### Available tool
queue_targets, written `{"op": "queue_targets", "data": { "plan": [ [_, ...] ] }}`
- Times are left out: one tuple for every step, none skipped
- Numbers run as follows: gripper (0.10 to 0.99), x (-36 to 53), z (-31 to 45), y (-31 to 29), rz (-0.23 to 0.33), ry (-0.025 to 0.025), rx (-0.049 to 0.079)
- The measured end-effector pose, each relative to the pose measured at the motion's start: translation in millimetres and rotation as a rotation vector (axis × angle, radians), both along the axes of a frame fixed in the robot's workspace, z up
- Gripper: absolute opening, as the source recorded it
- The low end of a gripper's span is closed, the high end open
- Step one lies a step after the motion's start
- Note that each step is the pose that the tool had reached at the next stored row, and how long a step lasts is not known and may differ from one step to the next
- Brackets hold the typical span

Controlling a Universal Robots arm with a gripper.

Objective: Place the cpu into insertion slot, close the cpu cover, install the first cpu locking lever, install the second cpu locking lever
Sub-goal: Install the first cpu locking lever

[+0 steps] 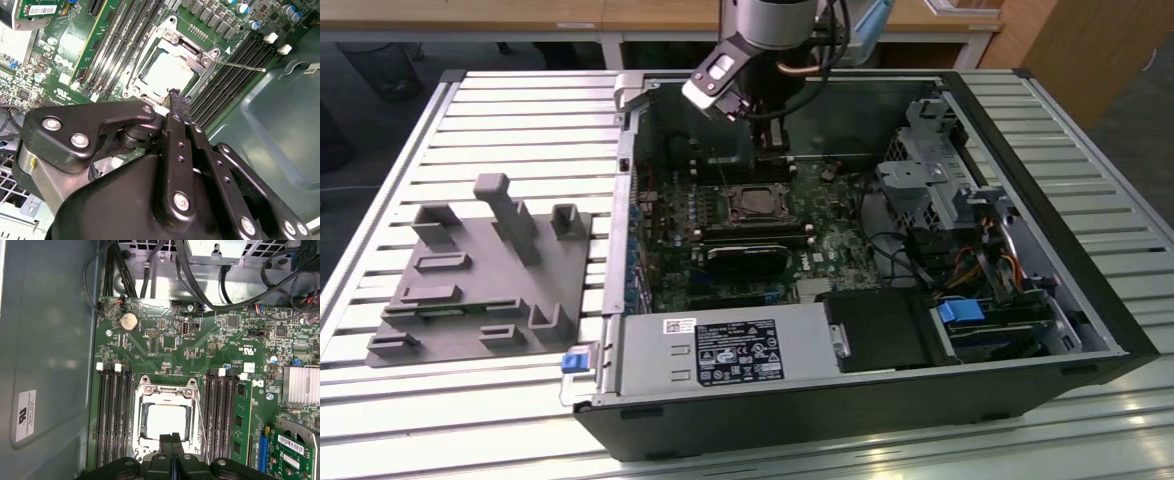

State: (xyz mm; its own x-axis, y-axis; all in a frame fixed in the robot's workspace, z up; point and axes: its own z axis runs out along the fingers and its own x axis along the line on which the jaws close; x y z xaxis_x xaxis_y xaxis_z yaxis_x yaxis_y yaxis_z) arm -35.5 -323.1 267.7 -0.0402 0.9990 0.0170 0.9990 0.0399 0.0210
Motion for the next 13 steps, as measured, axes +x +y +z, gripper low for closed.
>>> {"op": "queue_targets", "data": {
  "plan": [
    [0.106, 0.0, 0.6, 0.0, 0.0, 0.0, 0.0],
    [0.106, 0.0, 1.1, 0.0, 0.0, 0.0, 0.0],
    [0.106, 0.0, 1.7, 0.0, 0.0, 0.0, 0.0],
    [0.106, 0.0, 2.2, 0.0, 0.0, 0.0, 0.0],
    [0.106, 0.0, 2.7, 0.0, 0.0, 0.0001, 0.0],
    [0.106, 0.0, 3.1, 0.0, 0.0, 0.0, 0.0],
    [0.106, 0.0, 3.7, 0.0, 0.0, 0.0, 0.0],
    [0.106, 0.0, 4.3, 0.0, 0.0, 0.0001, 0.0],
    [0.106, 0.0, 4.9, 0.0, 0.0, 0.0, 0.0],
    [0.106, 0.0, 5.4, 0.0, 0.0, 0.0, 0.0],
    [0.106, 0.0, 5.9, 0.0, 0.0, 0.0, 0.0],
    [0.106, 0.0, 6.5, 0.0, 0.0, 0.0, 0.0],
    [0.106, 0.0, 7.1, 0.0, 0.0, 0.0001, 0.0]
  ]
}}
